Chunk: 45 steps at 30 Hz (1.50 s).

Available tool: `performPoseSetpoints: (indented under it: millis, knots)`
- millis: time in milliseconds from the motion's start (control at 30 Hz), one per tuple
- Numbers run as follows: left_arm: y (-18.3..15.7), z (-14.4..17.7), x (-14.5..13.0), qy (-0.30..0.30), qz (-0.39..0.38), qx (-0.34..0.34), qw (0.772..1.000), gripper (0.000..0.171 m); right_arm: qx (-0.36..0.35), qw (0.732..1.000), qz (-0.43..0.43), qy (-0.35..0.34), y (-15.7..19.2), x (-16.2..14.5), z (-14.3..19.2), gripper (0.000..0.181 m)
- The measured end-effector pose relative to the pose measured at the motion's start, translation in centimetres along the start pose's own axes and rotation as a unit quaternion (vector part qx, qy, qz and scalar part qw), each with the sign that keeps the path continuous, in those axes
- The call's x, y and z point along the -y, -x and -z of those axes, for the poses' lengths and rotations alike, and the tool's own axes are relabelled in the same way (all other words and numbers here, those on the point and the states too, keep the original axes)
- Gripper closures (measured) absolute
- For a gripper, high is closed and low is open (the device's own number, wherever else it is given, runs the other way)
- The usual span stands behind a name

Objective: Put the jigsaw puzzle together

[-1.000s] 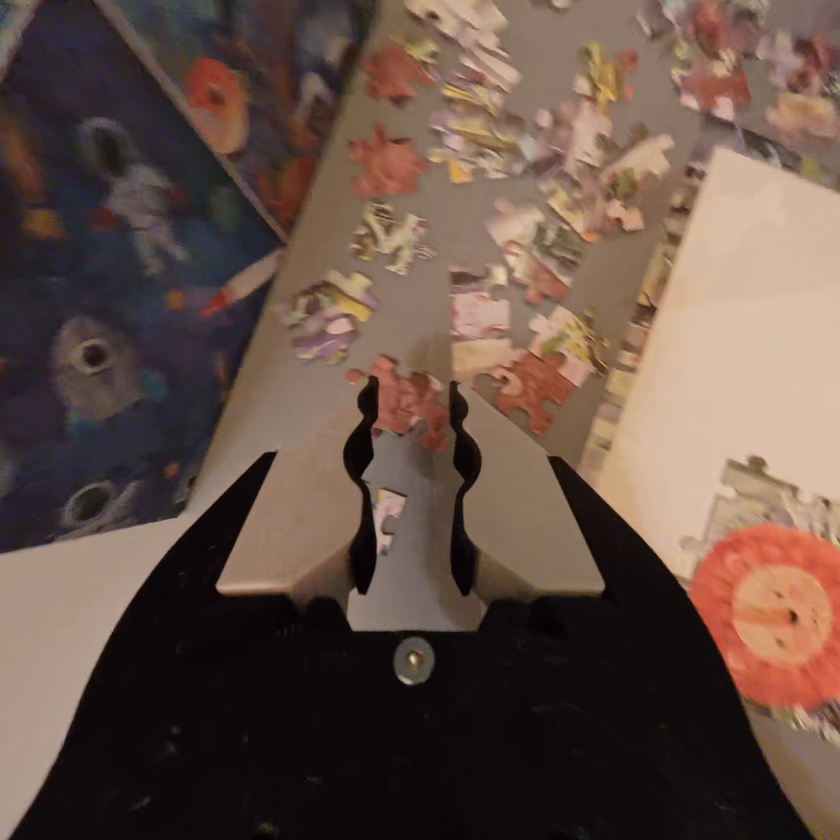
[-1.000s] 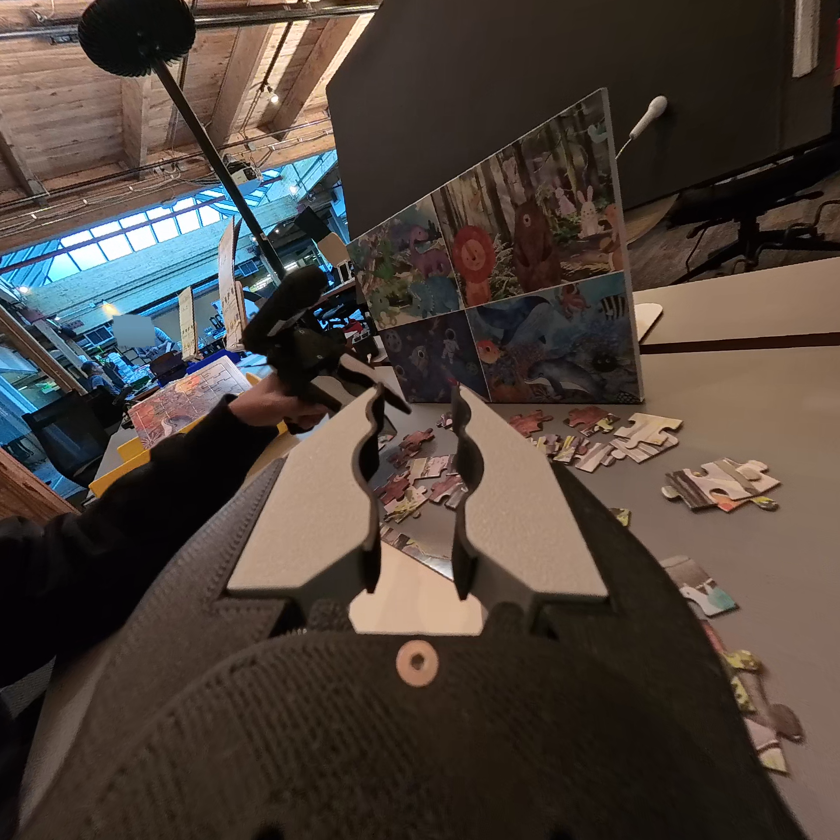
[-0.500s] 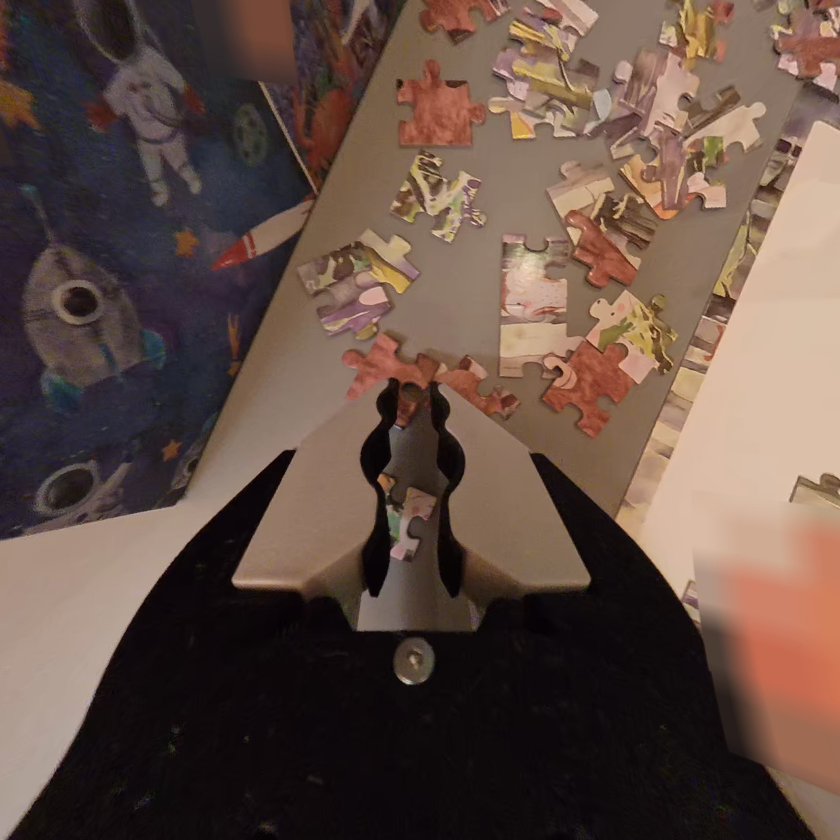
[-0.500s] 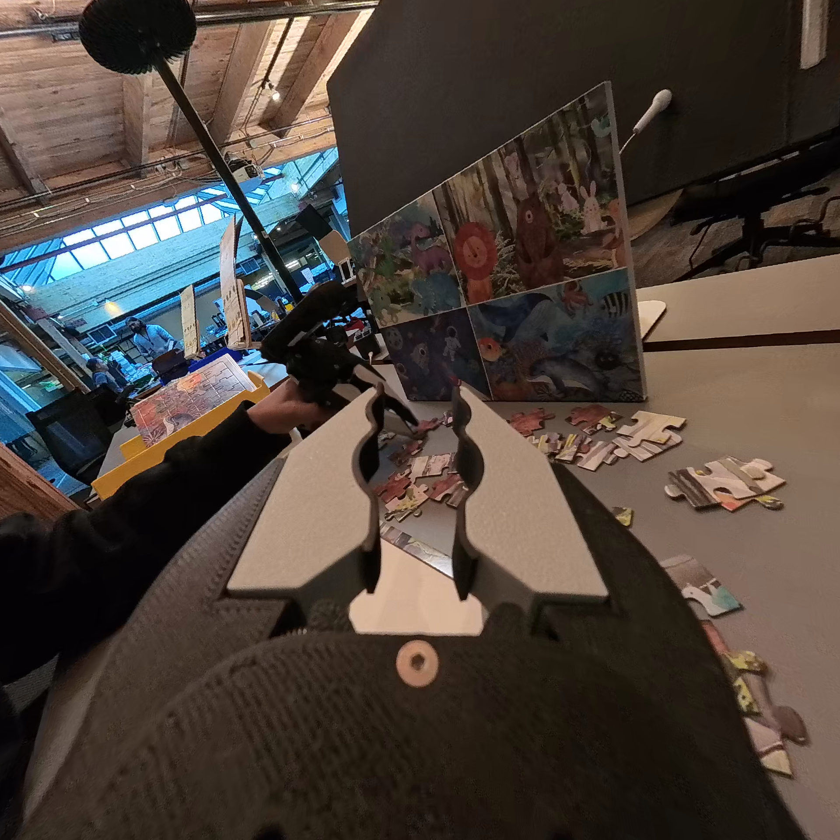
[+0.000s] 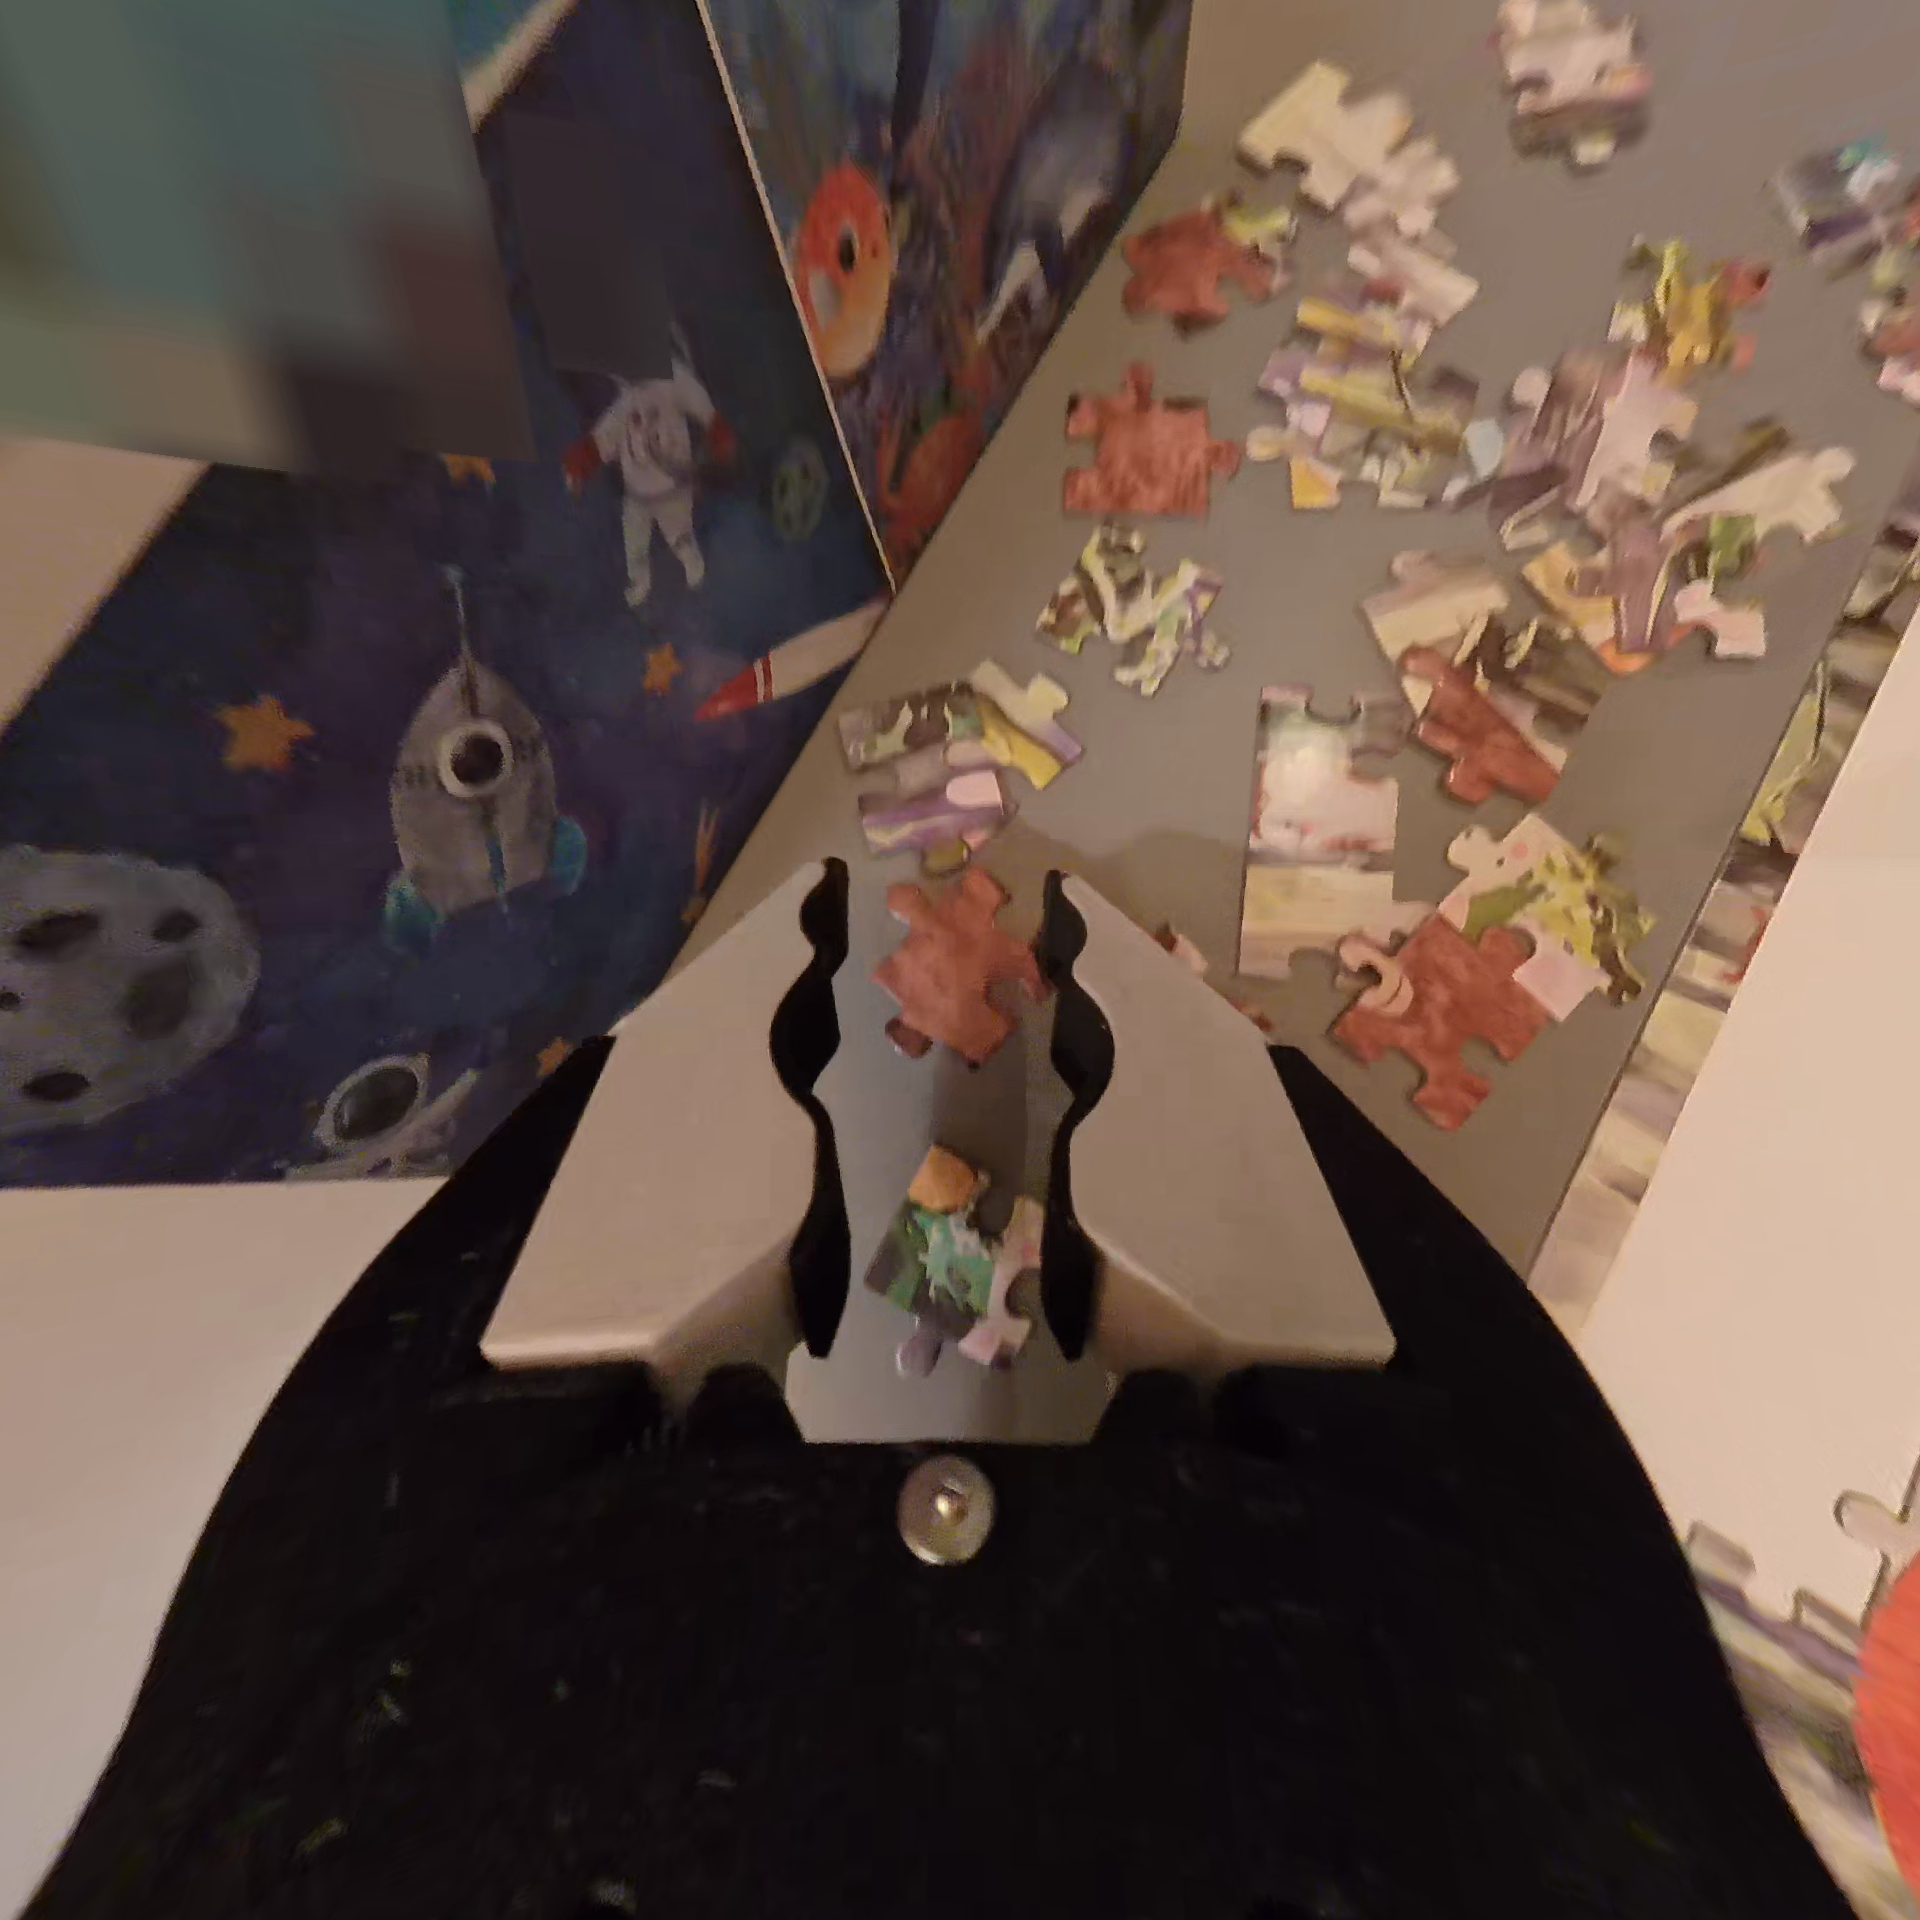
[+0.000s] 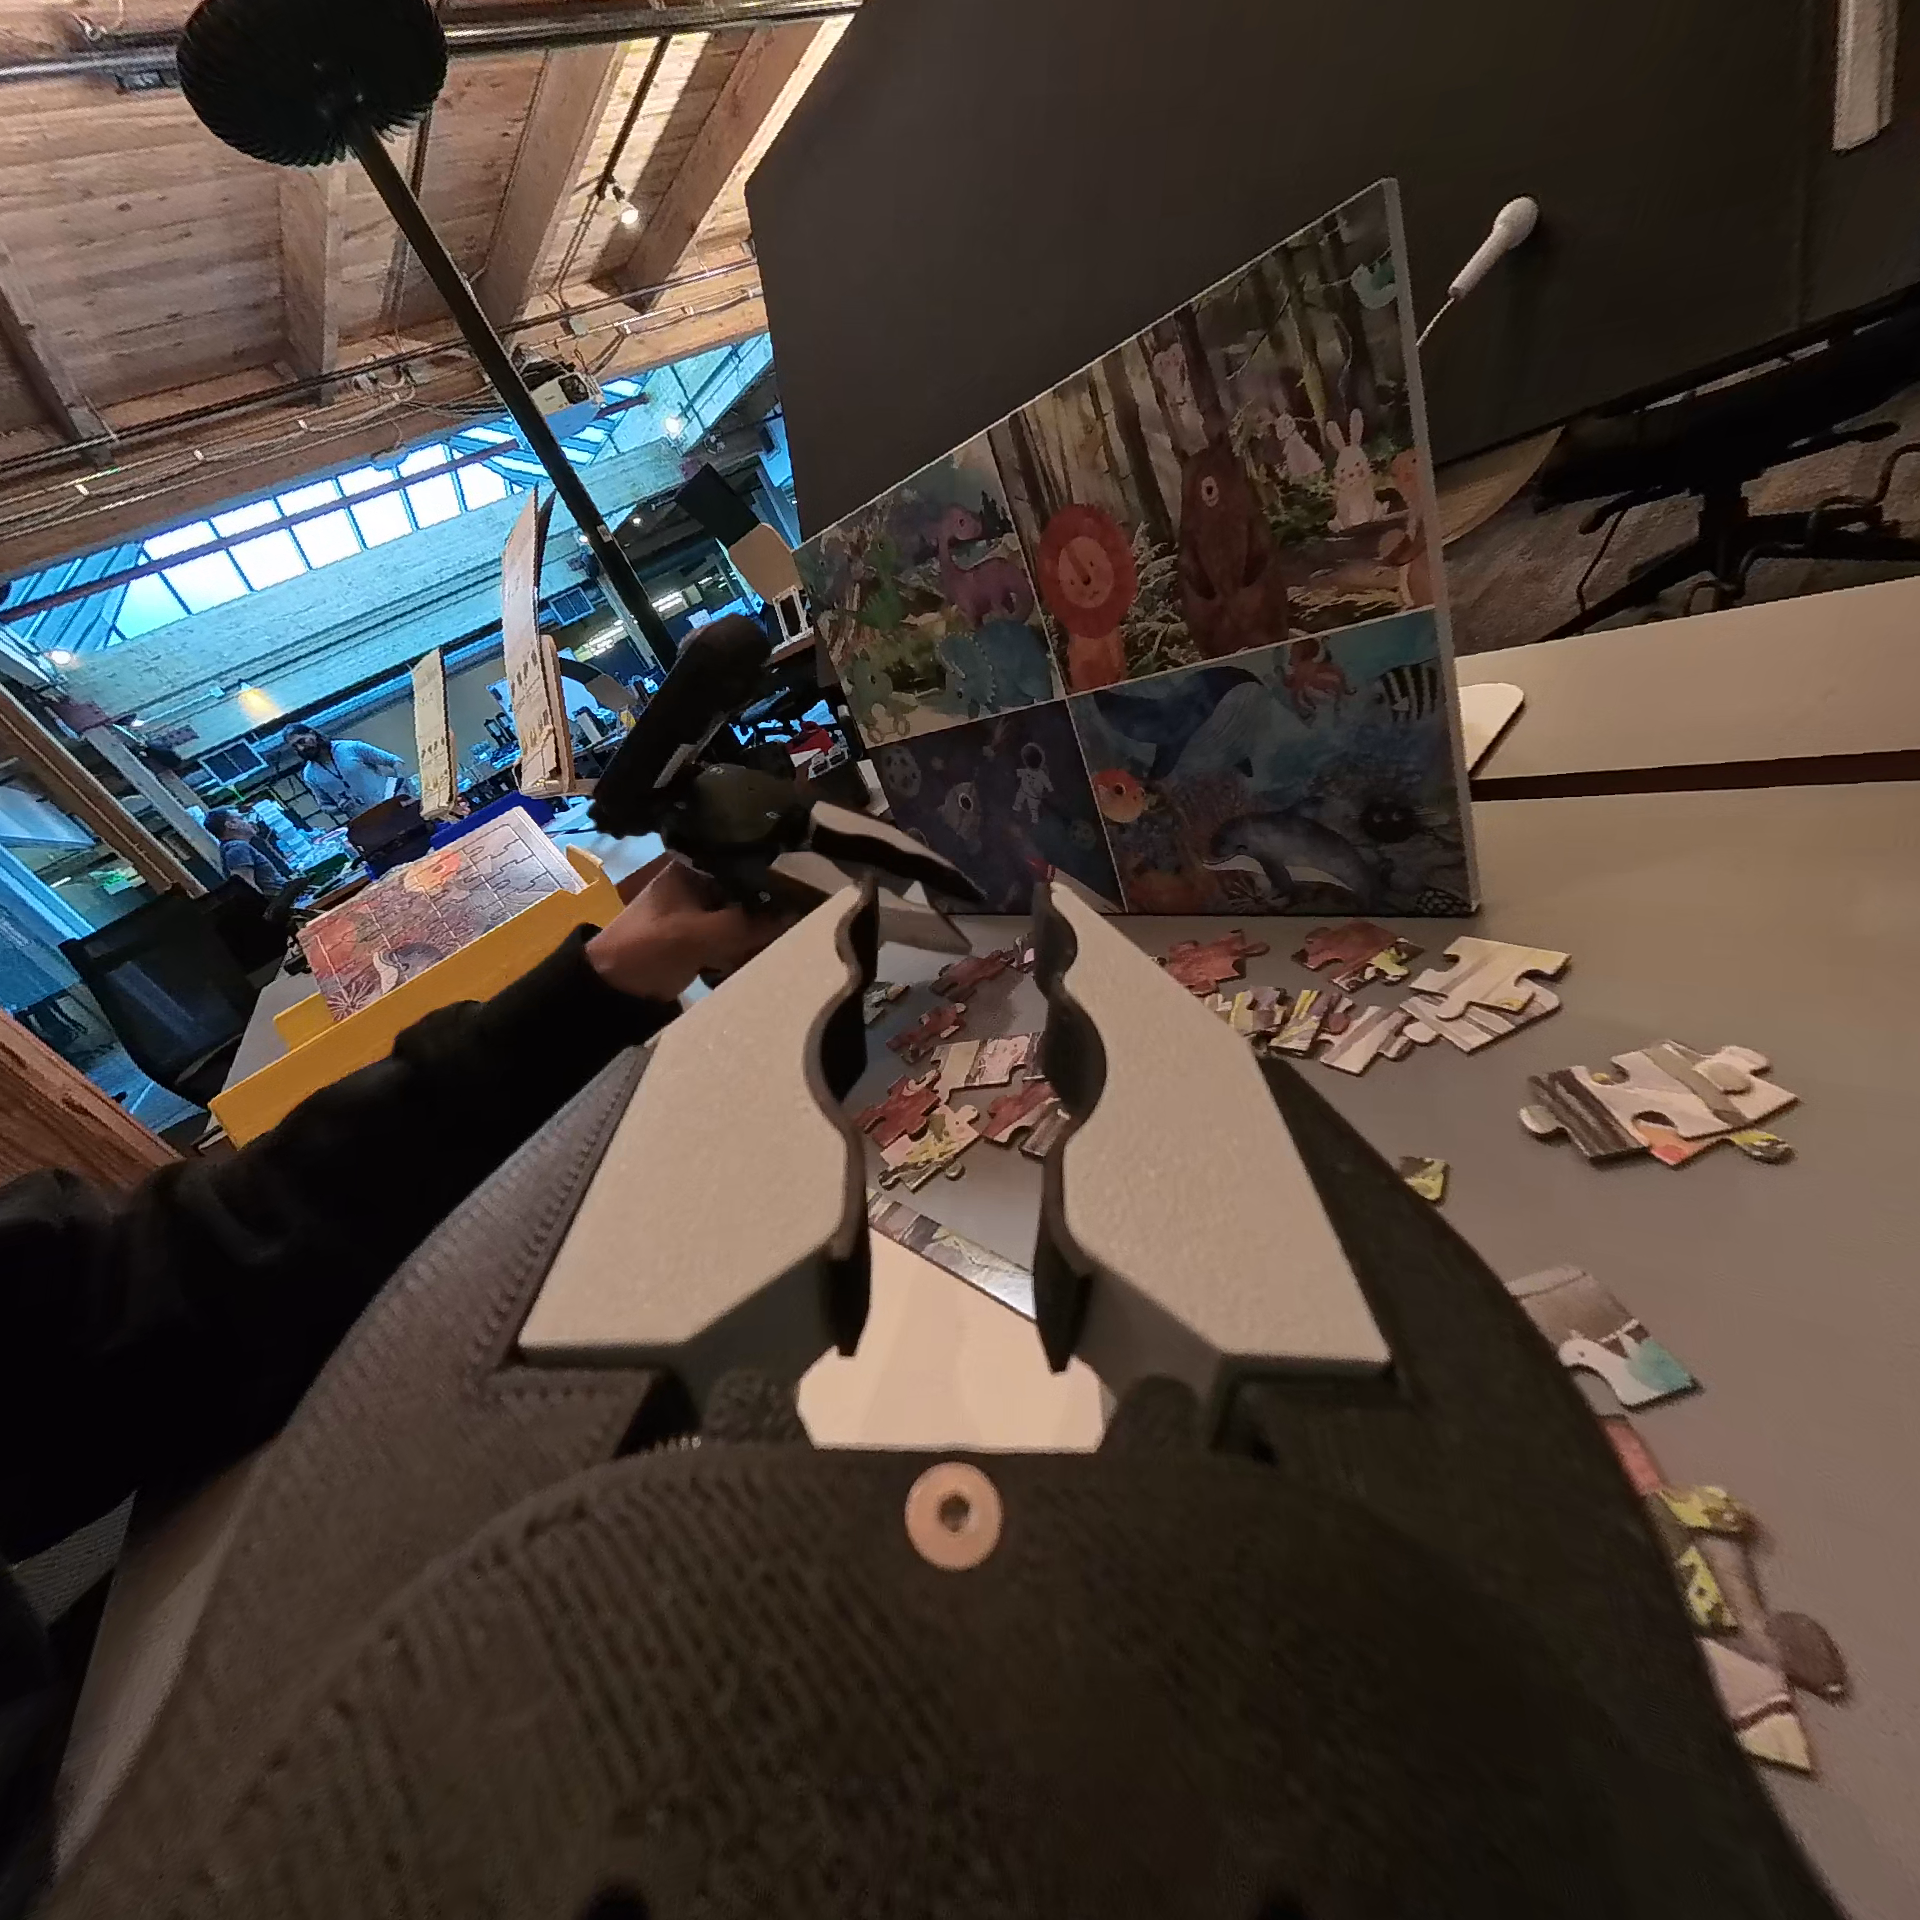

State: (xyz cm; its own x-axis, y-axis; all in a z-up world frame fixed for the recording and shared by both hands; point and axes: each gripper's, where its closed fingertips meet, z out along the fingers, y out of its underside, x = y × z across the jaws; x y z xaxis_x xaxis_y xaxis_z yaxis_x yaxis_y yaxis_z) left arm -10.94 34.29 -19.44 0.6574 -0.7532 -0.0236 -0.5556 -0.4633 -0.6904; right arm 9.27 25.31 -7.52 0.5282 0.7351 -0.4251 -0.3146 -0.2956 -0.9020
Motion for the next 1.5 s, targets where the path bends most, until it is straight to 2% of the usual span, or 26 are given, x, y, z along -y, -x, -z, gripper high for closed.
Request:
performPoseSetpoints:
  millis: [100,333,433,533,567,633,800,967,1067,1167,1333,1433,1500]
  knots:
    - [0.1,-1.2,1.4,-0.012,0.023,0.005,1.0,0.127,-0.002,1.0,-0.001,0.003,-0.2,-0.2,-0.1,0.154]
    - [0.1,-3.8,0.6,0.064,0.05,0.007,0.997,0.123,-0.013,1.0,-0.005,0.005,-1.0,-0.4,0.0,0.154]
    - [-0.5,-3.4,0.4,0.056,0.055,-0.02,0.997,0.144,-0.01,1.0,-0.007,0.003,-0.8,-0.2,0.0,0.154]
    - [-0.8,-2.8,0.0,0.072,0.058,-0.037,0.995,0.145,-0.006,1.0,-0.004,0.003,-0.6,-0.2,0.0,0.154]
    - [-0.7,-2.7,0.1,0.07,0.055,-0.034,0.995,0.15,-0.005,1.0,-0.004,0.003,-0.5,-0.2,0.0,0.154]
    - [-0.4,-2.2,0.6,0.053,0.045,-0.026,0.997,0.169,-0.002,1.0,-0.005,0.003,-0.3,-0.2,0.0,0.154]
    - [1.4,-1.1,0.4,0.059,0.051,0.011,0.997,0.161,0.0,1.0,-0.005,0.002,-0.1,-0.1,0.0,0.154]
    - [0.3,-1.7,0.6,0.042,0.055,-0.028,0.997,0.151,-0.002,1.0,-0.005,0.003,-0.3,-0.2,0.0,0.154]
    - [1.3,-2.3,-0.7,0.083,0.026,0.02,0.996,0.148,-0.002,1.0,-0.008,0.005,-0.4,-0.3,-0.1,0.154]
    - [1.7,-2.2,-0.6,0.08,0.027,0.035,0.996,0.15,-0.002,1.0,-0.007,0.006,-0.3,-0.4,-0.1,0.154]
    - [-0.9,-2.6,1.0,0.039,0.017,-0.019,0.999,0.15,-0.002,1.0,-0.008,0.007,-0.4,-0.5,-0.2,0.154]
    - [-2.3,-3.3,0.3,0.068,0.0,-0.033,0.997,0.148,-0.001,1.0,-0.01,0.006,-0.4,-0.5,-0.2,0.154]
    - [-2.8,-3.5,0.6,0.064,-0.006,-0.034,0.997,0.147,0.0,1.0,-0.009,0.006,-0.3,-0.4,-0.2,0.153]
